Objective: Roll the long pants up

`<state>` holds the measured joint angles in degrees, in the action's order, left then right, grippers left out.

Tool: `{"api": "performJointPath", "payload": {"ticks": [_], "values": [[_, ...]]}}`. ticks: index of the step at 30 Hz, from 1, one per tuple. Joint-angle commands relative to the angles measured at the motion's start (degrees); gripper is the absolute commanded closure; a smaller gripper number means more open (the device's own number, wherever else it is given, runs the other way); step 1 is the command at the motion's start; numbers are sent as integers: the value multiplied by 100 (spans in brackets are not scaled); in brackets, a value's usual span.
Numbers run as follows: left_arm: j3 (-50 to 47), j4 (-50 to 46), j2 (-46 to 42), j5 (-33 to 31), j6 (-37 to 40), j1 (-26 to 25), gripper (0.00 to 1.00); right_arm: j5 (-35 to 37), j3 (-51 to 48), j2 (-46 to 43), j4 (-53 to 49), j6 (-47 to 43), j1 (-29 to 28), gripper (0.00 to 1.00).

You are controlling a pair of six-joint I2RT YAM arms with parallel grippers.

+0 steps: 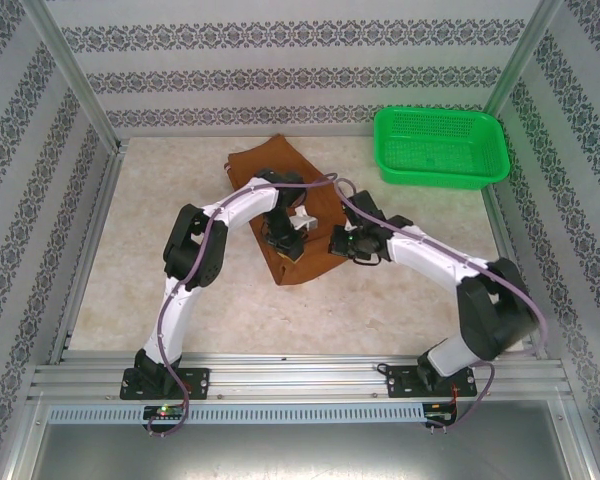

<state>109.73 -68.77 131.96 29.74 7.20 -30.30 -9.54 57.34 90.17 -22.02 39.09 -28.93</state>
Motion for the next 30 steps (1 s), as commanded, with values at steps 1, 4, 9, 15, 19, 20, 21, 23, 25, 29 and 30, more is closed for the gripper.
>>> {"api": "performJointPath", "payload": {"ticks": [1,4,9,15,19,20,21,23,25,29,30], "values": [[-97,164,-259,-353,291,58,82,-45,415,703,194,-103,73,100],[-677,581,-828,-687,352,45,72,79,841,1311,123,-147,170,100],[-1886,1402,-2099,-1619,221,14,70,-121,1073,2023,311,-2,403,100],[-2704,1898,-2773,-1944,204,-513,75,-563,1053,2391,361,258,533,100],[-3305,2705,-3061,-2813,260,-1257,67,-720,720,2206,514,396,653,100],[-3355,2785,-3032,-2947,341,-1404,65,-725,649,2146,544,414,668,100],[-3355,2871,-2955,-3230,377,-1545,63,-767,576,2084,573,416,677,100],[-3292,2978,-2758,-3705,483,-1723,60,-819,501,1986,588,394,680,100],[-3291,3226,-2626,-4184,601,-1812,54,-819,432,1897,574,362,669,100],[-3197,3389,-2299,-4390,887,-1799,0,-707,279,1711,629,349,677,100],[-3112,3350,-2157,-4465,950,-1807,0,-716,270,1698,618,332,678,100]]}}
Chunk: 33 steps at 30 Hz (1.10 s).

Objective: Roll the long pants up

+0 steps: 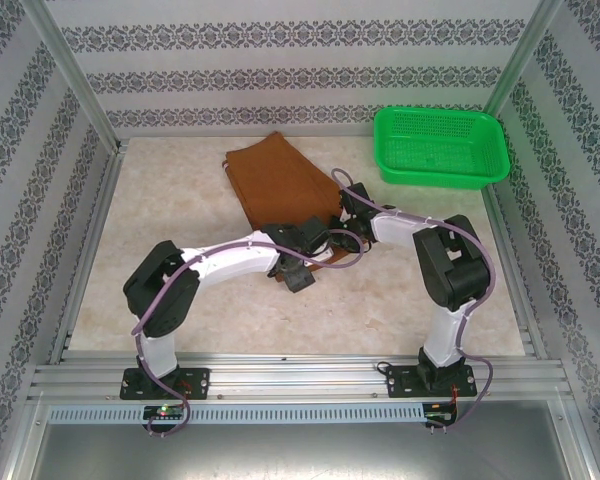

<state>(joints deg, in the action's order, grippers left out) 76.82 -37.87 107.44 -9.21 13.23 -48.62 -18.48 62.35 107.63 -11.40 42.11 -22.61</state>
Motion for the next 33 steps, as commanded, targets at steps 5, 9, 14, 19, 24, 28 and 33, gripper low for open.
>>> {"api": "performJointPath", "payload": {"ticks": [5,9,14,19,24,28,33], "values": [[409,178,748,-647,559,79,0,178,-243,-68,-440,28,56,100],[498,118,904,-434,611,191,4,232,-183,-67,-493,25,66,100],[529,214,1075,-360,723,431,23,209,-56,24,-576,42,56,100],[356,556,990,-497,697,481,29,217,-99,-24,-561,69,64,100],[95,1119,892,-1553,595,348,19,170,-120,-6,-520,84,57,100],[-594,2220,296,-2785,974,62,15,109,-182,10,-449,112,48,100],[-637,1876,-402,-2543,578,-51,12,77,-245,-6,-392,157,20,100]]}}
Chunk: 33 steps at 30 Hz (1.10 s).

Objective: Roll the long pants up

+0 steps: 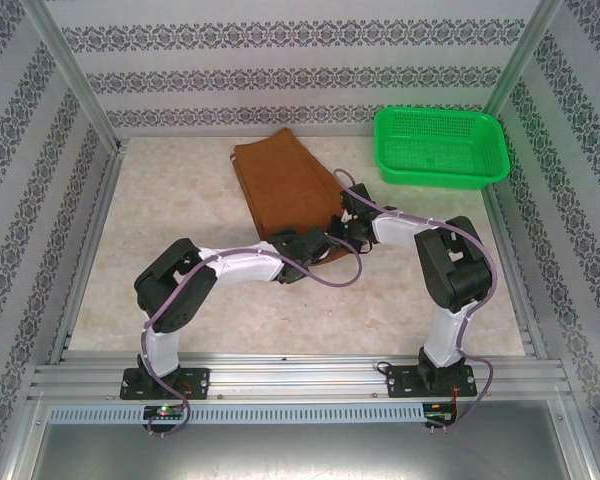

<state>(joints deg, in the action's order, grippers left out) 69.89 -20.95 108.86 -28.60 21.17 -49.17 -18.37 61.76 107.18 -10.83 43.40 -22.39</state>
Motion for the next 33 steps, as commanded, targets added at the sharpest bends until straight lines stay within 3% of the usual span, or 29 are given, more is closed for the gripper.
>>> {"api": "performJointPath", "payload": {"ticks": [1,4,7,11,15,17,18,20,21,27,33], "values": [[92,45,-719,-305,-367,11,9,62,-189,40,-433,28,-15,100],[288,-423,-1072,686,-746,12,2,67,-177,92,-431,33,-33,100],[533,-814,-1214,1248,-1019,-1,3,45,-149,127,-419,46,-37,100],[447,-832,-1298,1115,-959,-60,5,43,-116,171,-419,46,-68,100],[428,-1168,-1159,1391,-737,-153,11,4,-59,225,-452,29,-63,100],[293,-1022,-1103,1258,-807,-148,20,26,-32,229,-487,28,-64,100],[278,-989,-1017,1027,-854,-122,33,35,-24,225,-484,30,-63,100],[309,-859,-822,420,-996,-27,94,61,-20,229,-495,63,-63,100],[345,-819,-710,348,-1063,75,100,58,-4,253,-499,67,-64,100],[694,-1197,-3,1036,-1220,329,100,71,184,313,-729,3,-66,100],[718,-1531,495,1320,-1725,583,100,97,223,346,-779,1,-63,100]]}}
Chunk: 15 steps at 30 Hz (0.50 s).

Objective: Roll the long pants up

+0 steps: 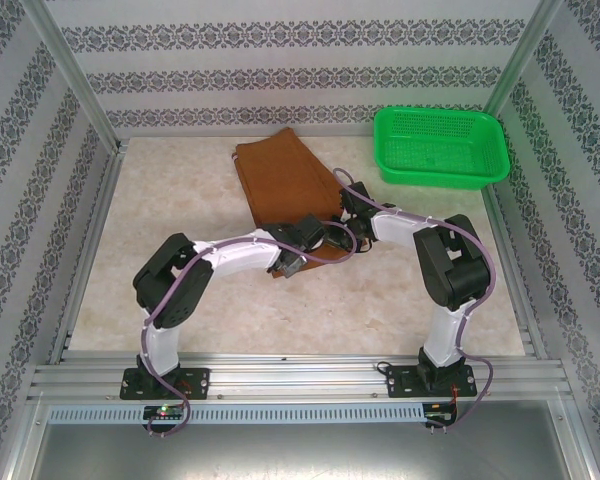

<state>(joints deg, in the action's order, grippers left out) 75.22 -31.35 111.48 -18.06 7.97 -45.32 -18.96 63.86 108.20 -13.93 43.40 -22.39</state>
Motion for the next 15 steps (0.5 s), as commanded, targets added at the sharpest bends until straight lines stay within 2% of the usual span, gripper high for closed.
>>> {"api": "performJointPath", "payload": {"ticks": [1,5,8,10,15], "values": [[232,-578,349,245,-526,275,100,146,13,262,-472,2,-64,100],[189,-451,163,-315,-497,232,98,151,-61,254,-466,10,-72,100],[-422,396,-590,-581,125,-123,76,154,-118,241,-462,25,-66,100],[-567,535,-935,-588,307,-415,63,144,-143,212,-449,27,-71,100],[-631,393,-1024,-41,599,-960,51,113,-205,163,-383,37,-73,100]]}}
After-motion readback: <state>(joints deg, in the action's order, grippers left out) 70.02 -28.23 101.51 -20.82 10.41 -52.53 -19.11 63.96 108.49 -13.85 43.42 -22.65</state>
